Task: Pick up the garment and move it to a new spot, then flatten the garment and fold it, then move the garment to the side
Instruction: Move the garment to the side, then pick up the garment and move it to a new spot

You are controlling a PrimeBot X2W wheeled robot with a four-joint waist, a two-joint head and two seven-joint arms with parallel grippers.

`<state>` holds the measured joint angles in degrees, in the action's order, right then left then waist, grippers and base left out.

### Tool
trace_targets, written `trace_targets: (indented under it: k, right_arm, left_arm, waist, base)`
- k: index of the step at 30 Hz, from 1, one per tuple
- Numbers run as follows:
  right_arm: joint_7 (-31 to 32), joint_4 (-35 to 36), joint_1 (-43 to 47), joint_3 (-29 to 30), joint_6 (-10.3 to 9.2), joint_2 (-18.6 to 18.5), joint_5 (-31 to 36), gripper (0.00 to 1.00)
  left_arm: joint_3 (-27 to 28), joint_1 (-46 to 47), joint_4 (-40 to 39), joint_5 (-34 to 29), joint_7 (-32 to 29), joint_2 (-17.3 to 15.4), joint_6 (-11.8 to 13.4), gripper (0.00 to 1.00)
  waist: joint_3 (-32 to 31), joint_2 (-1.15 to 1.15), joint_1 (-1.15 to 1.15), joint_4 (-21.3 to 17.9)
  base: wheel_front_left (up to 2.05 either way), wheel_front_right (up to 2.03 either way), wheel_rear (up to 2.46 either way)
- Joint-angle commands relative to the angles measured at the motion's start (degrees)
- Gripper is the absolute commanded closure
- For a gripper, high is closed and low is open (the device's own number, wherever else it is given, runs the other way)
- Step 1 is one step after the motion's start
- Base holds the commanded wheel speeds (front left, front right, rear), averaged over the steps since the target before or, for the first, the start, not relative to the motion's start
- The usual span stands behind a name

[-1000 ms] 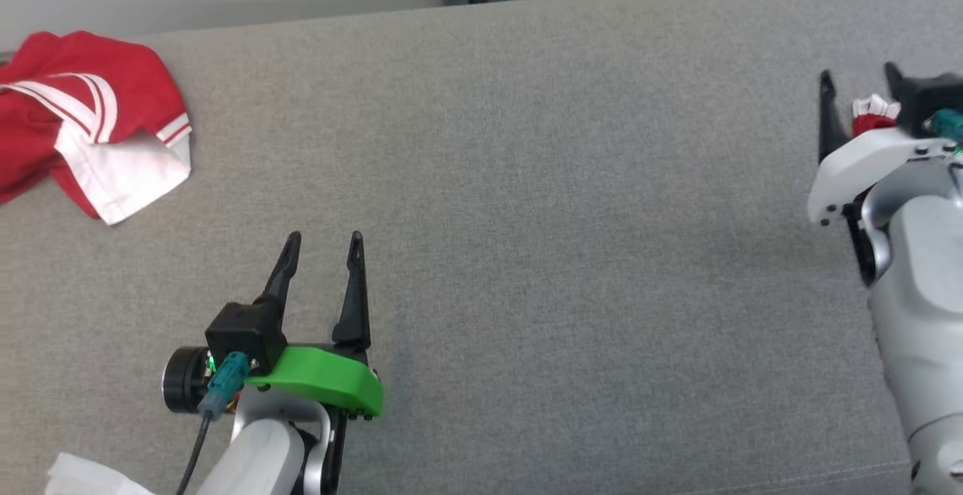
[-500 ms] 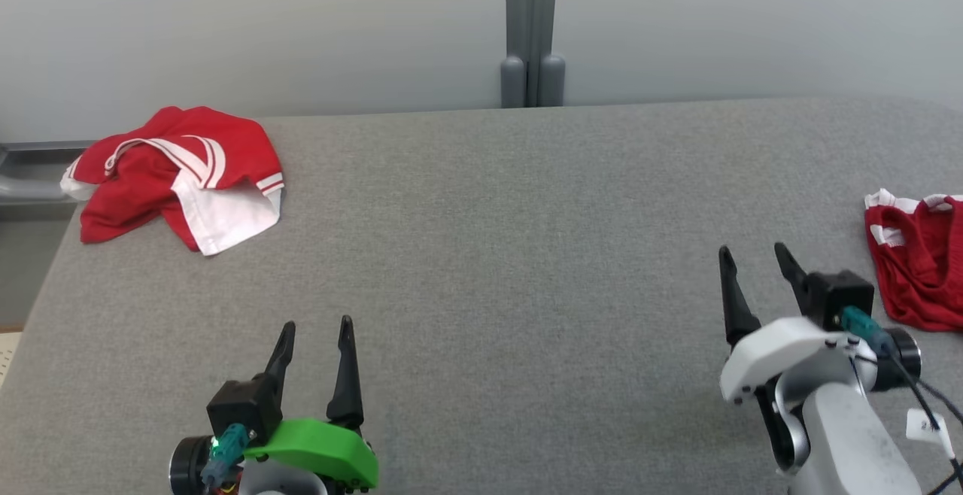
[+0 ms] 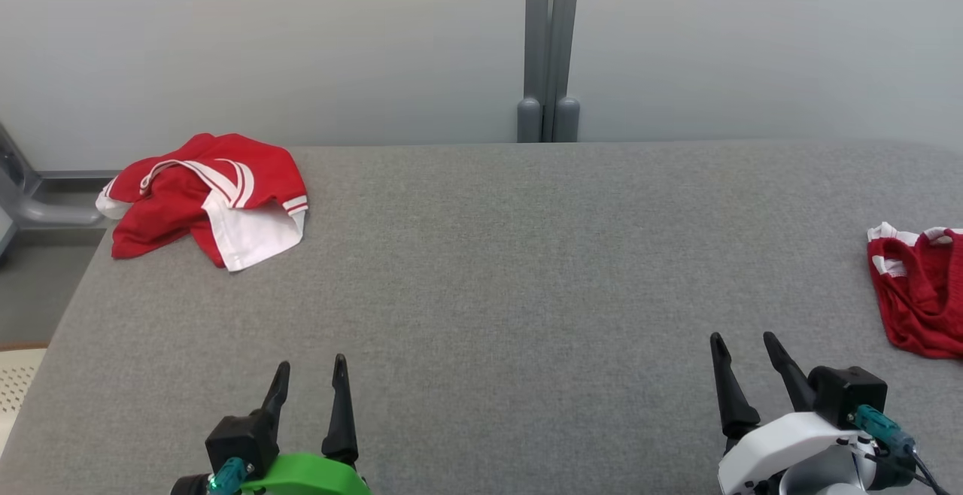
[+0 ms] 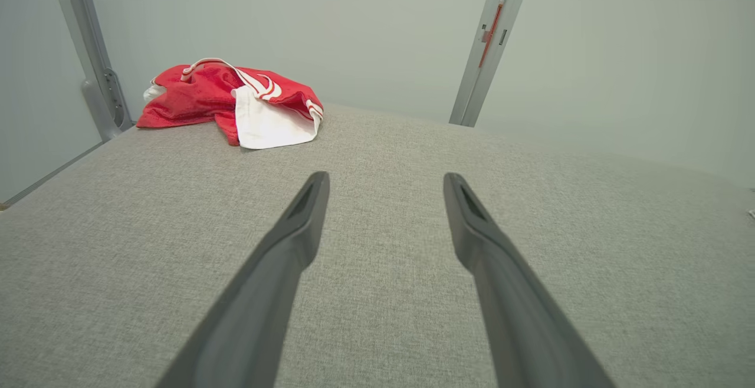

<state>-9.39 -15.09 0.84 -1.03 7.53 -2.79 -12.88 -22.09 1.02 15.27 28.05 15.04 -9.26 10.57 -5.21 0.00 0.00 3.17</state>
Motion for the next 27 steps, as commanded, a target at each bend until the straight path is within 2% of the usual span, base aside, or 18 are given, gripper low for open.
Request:
trace_targets:
  k: [1,13,17,21,27]
  right_arm:
    - [0.2,0.7,0.8,-0.2,-0.08,-0.2,0.5,0.00]
    - [1.5,3.3,1.9,0.7,-0.08,-0.2,1.5,0.00]
    - [1.7,3.9,2.5,1.0,-0.08,-0.2,1.6,0.00]
    - [1.3,4.3,2.7,1.0,-0.08,-0.2,1.1,0.00]
    - [0.1,4.0,2.2,0.9,-0.08,-0.2,-0.1,0.00]
  left_arm:
    - [0.3,-0.1,0.4,-0.6,0.2,0.2,-0.4,0.00]
    - [0.5,1.2,1.2,-1.6,0.2,0.5,-1.1,0.00]
    - [0.5,1.6,1.3,-1.9,0.2,0.5,-1.1,0.00]
    - [0.2,2.2,1.3,-2.1,0.1,0.2,-1.2,0.00]
    - [0.3,3.2,0.8,-2.4,-0.4,-1.0,-1.0,0.00]
  waist:
    - [-0.2,0.00,0.00,-0.2]
    - [-0.3,0.00,0.00,-0.3]
    - [-0.2,0.00,0.00,1.4]
    - [0.0,0.00,0.00,5.7]
    - [0.3,0.00,0.00,15.7]
  base:
    - [0.00,0.00,0.00]
    - [0.00,0.00,0.00]
    - [0.00,0.00,0.00]
    - [0.00,0.00,0.00]
    - [0.00,0.00,0.00]
